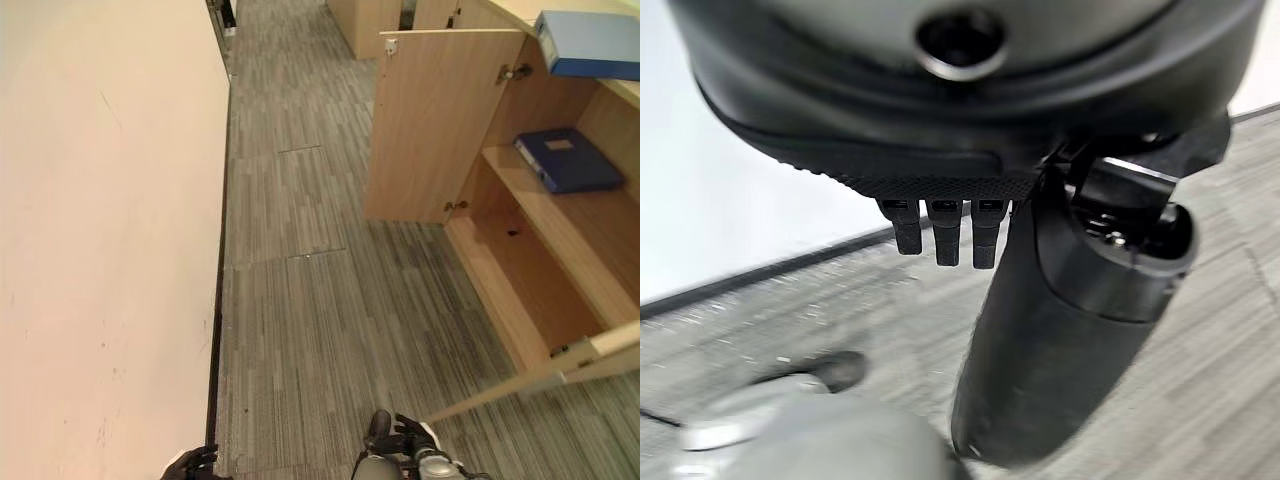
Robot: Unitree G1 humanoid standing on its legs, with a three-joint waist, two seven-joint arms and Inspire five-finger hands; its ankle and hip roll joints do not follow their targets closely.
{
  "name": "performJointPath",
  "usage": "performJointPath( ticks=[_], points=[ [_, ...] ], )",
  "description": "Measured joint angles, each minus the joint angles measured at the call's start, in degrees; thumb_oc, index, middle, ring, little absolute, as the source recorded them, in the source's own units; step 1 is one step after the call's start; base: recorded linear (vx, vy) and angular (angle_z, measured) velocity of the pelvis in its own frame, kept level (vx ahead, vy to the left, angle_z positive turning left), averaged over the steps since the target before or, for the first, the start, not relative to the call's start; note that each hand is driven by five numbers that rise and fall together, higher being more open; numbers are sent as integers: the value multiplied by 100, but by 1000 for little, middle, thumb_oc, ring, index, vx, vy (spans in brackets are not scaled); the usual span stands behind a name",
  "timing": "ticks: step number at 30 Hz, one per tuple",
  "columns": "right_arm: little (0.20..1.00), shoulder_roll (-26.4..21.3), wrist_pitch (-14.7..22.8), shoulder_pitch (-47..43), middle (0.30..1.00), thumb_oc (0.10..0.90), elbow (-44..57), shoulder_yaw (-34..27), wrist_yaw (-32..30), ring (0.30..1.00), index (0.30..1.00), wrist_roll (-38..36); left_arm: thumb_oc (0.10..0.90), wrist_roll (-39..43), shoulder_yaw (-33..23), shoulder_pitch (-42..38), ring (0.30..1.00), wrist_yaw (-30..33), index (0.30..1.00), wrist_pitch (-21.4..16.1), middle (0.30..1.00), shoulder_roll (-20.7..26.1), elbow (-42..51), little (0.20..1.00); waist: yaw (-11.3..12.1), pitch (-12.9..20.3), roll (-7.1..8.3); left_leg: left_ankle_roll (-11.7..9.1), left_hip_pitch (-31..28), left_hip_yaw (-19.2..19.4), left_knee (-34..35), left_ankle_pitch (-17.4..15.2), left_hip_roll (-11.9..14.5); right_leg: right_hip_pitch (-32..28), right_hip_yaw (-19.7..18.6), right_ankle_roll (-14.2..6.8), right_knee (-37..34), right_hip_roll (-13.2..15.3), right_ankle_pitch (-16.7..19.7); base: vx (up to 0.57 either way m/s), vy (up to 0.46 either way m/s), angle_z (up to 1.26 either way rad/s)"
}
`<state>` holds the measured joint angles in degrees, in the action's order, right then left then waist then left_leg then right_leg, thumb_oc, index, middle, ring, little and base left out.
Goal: Put the empty folder in the office cabinet
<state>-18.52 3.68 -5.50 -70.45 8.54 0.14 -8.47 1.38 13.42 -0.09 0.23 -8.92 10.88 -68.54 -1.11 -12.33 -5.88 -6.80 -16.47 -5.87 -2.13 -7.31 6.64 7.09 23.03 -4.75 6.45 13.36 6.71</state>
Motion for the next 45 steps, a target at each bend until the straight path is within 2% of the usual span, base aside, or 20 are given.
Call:
performJointPath(
  ticks=[1, 2, 4, 7, 9, 11, 12, 14, 16, 20, 22, 25, 29, 30, 31, 32, 37, 40, 41, 45],
  points=[
    [900, -1, -18, 103, 900, 800, 28, -4, 5, 900, 900, 10, 800, -2, 4, -60, 900, -62, 900, -29, 900, -42, -1, 900, -43, 36, 63, -200, 53, -110, -203, 183, -33, -203, 153, 195, 5, 31, -33, 494, -158, 71],
    [900, -2, 11, 84, 900, 800, -48, 34, 3, 900, 900, 44, 800, 0, 47, -72, 900, -55, 900, -43, 900, -52, 7, 900, -41, 65, 18, -315, 80, -105, -329, 282, -9, -252, 126, -5, 61, -10, -249, 655, -224, 63],
    [900, 59, -1, 224, 900, 800, 5, 125, 19, 900, 900, 54, 800, 2, 28, -47, 900, -64, 900, -73, 900, -40, -31, 900, -39, 269, 101, -596, 341, -260, -713, 467, 118, -312, 257, 182, 88, -116, -344, 326, -136, 27],
    [900, 78, -21, 196, 900, 800, 26, 272, 13, 900, 900, 107, 800, 4, 1, -59, 900, -88, 900, -37, 900, 61, -112, 900, -19, 248, 264, -733, 683, -286, -1416, 454, 68, -482, 263, 425, 23, -131, -422, 307, -146, -12],
    [900, -43, -15, 44, 900, 800, -34, 364, 32, 900, 900, 121, 800, 27, -98, -114, 900, 31, 900, -5, 900, 112, -168, 900, -13, 163, 263, -884, 962, -401, -2167, 810, 38, -115, 307, 501, 879, -93, -716, 263, -159, -46],
    [900, -4, -16, 92, 900, 800, 47, 417, 11, 900, 900, 112, 800, 54, -177, -164, 900, 62, 900, 35, 900, 212, -199, 900, -34, 127, 413, -881, 1122, -311, -2679, 1269, 30, -433, 281, 496, 736, -167, -831, 220, -137, -12],
    [900, 101, -60, 149, 900, 800, -18, 440, -2, 900, 900, 53, 800, 57, -199, -270, 900, 104, 900, 16, 900, 292, -145, 900, 6, 125, 645, -892, 1464, -104, -3244, 2070, -39, -686, 281, 578, 472, -122, -839, 330, -137, 18],
    [900, 231, -58, 131, 900, 800, -125, 417, -15, 900, 900, -88, 800, 59, -143, -334, 900, 115, 900, -8, 900, 376, 3, 900, 30, 53, 932, -566, 1942, 402, -3594, 1127, 91, -1169, 151, 612, -294, -197, -856, 290, -16, 11],
    [900, 332, -55, 136, 900, 800, -150, 417, -18, 900, 900, -141, 800, 67, -67, -375, 900, 92, 900, -27, 900, 392, 181, 900, 226, -27, 969, -135, 2040, 884, -2470, 474, 238, -1544, -49, 459, -874, -371, -712, 309, 57, -38],
    [900, 406, 21, 90, 900, 800, -126, 480, -16, 900, 900, -181, 800, 240, -63, -428, 900, 96, 900, -28, 900, 356, 180, 900, 298, -93, 863, -105, 2337, 474, -465, 752, 183, -1918, -389, 258, -1058, -418, -804, 334, 103, -54],
    [900, 266, 34, 102, 900, 800, -117, 539, -22, 900, 900, -183, 800, 304, -20, -351, 900, 125, 900, -29, 900, 255, 212, 900, 277, -65, 469, -18, 2324, -116, 231, 1315, 231, -2077, -686, -105, -1151, -519, -814, 316, 125, -69],
    [900, 623, 8, 104, 900, 800, -154, 692, 10, 900, 900, -202, 800, 350, -20, -513, 900, 198, 900, -24, 900, 498, 159, 900, 488, -180, 849, 0, 1984, 154, 166, 1165, -136, -1710, -1323, -208, -754, -379, -1046, 240, 121, -82],
    [900, 683, 38, 106, 900, 800, -159, 648, 7, 900, 900, -200, 800, 453, -11, -440, 900, 211, 900, 1, 900, 660, -18, 900, 561, -212, 864, 139, 1532, 333, 96, 1099, -276, -1573, -1748, -136, -638, -354, -848, 180, 292, -76],
    [900, 656, 71, -3, 900, 800, -156, 577, -9, 900, 900, -199, 800, 480, -4, -386, 900, 269, 900, -24, 900, 664, -67, 900, 517, -267, 857, 301, 1779, -136, -600, 624, -426, -1374, -2324, -244, -445, -330, -847, 182, 365, -126],
    [900, 650, 127, -68, 900, 800, -158, 512, -12, 900, 900, -200, 800, 477, -3, -330, 900, 279, 900, -15, 900, 641, -135, 900, 617, -232, 784, 419, 1977, -744, -916, 218, -544, -1221, -2787, -200, -413, -331, -893, 134, 251, -166],
    [900, 618, 129, -120, 900, 800, -156, 447, -4, 900, 900, -201, 800, 472, -2, -223, 900, 271, 900, 15, 900, 563, -181, 900, 612, -206, 720, 192, 1939, -1030, -911, 42, -565, -1163, -3073, -150, -577, -363, -822, 164, 409, -135],
    [900, 676, 53, 88, 900, 800, -217, 49, 2, 900, 900, -333, 800, 256, 240, -159, 900, 248, 900, 127, 900, 598, -310, 900, 398, -203, 807, 632, 1952, -584, -1303, -260, -741, -702, -3541, -95, -200, -368, -443, 131, 380, -92],
    [900, 745, 12, 133, 900, 800, -197, -10, 10, 900, 900, -533, 800, 162, 231, -364, 900, 163, 900, 141, 900, 747, -307, 900, 153, -65, 1036, 895, 2177, -117, -1793, -472, -923, -414, -3657, 902, -232, -308, -595, 55, 410, -118],
    [900, 746, 15, 49, 900, 800, -194, -24, 4, 900, 900, -554, 800, 171, 227, -318, 900, 163, 900, 130, 900, 734, -231, 900, 194, -51, 943, 1029, 2215, -60, -1785, -463, -875, -175, -3643, 738, -49, -329, -317, 55, 308, -99],
    [900, 747, 2, 107, 900, 800, -203, -12, -16, 900, 900, -622, 800, 174, 222, -261, 900, 173, 900, 75, 900, 721, -90, 900, 313, 162, 757, 1024, 1984, 588, -1395, -206, -624, -88, -2336, -230, 1681, -454, -1325, 92, 340, -100]
  ],
)
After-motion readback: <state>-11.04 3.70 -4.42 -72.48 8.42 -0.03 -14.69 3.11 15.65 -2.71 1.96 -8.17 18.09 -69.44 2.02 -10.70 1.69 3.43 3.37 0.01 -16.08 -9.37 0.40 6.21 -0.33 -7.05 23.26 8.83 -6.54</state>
